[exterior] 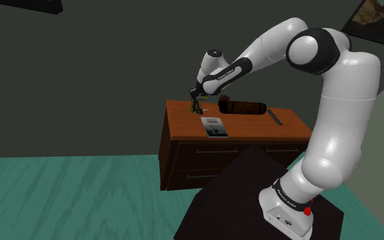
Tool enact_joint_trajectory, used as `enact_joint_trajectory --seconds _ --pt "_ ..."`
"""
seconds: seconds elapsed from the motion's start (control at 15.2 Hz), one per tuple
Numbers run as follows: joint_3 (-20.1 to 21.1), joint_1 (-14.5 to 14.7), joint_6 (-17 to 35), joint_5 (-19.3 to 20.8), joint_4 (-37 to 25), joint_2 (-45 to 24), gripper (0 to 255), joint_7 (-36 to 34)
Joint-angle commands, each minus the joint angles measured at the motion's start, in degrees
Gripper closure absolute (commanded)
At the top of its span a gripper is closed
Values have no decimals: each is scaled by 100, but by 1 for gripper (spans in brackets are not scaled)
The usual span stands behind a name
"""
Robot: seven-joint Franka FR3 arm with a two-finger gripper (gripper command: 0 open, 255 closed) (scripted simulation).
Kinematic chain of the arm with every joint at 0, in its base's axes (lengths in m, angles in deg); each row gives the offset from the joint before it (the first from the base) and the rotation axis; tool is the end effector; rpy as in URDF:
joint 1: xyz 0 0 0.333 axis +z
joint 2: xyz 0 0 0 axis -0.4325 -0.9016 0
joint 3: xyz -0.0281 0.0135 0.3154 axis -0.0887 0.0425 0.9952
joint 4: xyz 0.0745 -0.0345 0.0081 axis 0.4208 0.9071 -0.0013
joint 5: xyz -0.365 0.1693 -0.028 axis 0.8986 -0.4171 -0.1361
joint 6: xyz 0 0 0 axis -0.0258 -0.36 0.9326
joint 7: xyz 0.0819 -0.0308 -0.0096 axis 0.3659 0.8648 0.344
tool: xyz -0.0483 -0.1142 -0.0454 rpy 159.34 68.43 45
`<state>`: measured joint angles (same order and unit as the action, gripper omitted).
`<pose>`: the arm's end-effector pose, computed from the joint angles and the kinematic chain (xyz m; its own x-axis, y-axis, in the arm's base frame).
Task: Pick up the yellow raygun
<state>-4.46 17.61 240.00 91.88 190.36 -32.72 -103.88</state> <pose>0.6346 -0.1221 0.2150 0.9007 -0.3254 0.2878 -0.3757 -0.9161 0.1401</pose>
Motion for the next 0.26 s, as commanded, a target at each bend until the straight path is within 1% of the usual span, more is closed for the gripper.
enact_joint_trajectory --seconds 0.0,0.2 --pt "30 -24 -107 -40 4 116 255 61" --pt "47 -34 -171 -64 4 182 255 92"
